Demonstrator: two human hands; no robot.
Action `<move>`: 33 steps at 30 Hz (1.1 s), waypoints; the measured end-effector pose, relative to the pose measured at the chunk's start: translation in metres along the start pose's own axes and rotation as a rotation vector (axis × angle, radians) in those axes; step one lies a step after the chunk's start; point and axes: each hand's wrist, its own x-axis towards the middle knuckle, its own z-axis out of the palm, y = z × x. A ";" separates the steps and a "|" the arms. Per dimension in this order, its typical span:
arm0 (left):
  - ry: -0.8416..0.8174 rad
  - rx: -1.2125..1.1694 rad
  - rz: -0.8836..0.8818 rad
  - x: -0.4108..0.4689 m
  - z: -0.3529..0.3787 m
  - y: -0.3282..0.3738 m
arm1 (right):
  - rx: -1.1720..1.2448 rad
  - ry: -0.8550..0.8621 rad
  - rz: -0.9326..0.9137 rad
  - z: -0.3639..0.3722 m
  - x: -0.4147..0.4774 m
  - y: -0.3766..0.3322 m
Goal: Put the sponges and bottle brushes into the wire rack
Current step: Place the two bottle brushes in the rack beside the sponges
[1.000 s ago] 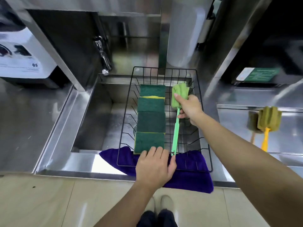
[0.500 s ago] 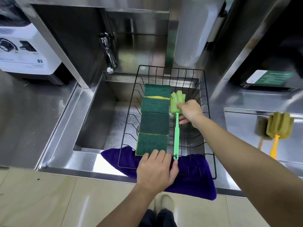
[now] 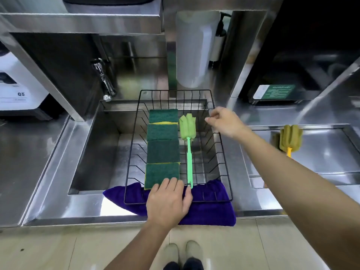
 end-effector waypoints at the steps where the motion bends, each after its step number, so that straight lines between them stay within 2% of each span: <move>1: -0.003 0.004 0.007 0.000 0.000 0.000 | -0.021 0.047 0.009 -0.007 -0.004 0.007; 5: -0.017 0.017 0.021 0.000 -0.002 0.003 | -0.058 0.190 0.100 -0.030 -0.023 0.042; 9: -0.085 0.003 -0.015 0.001 -0.002 0.006 | -0.273 0.366 0.223 -0.051 -0.044 0.083; 12: -0.134 -0.010 -0.015 0.004 -0.003 0.010 | -0.228 0.431 0.376 -0.057 -0.060 0.113; 17: -0.146 -0.026 0.190 0.013 0.000 0.042 | -0.145 0.461 0.577 -0.054 -0.084 0.149; 20: -0.165 -0.024 0.292 0.008 0.004 0.049 | -0.104 0.454 0.582 -0.049 -0.093 0.160; 23: -0.155 -0.003 0.301 0.009 0.007 0.047 | -0.005 0.380 0.559 -0.046 -0.101 0.167; 26: -0.138 -0.013 0.296 0.009 0.007 0.048 | -0.016 0.335 0.565 -0.042 -0.105 0.169; 29: -0.134 -0.020 0.293 0.008 0.007 0.046 | -0.031 0.363 0.565 -0.042 -0.105 0.167; 33: -0.136 -0.018 0.281 0.008 0.007 0.046 | 0.099 0.466 0.543 -0.051 -0.093 0.151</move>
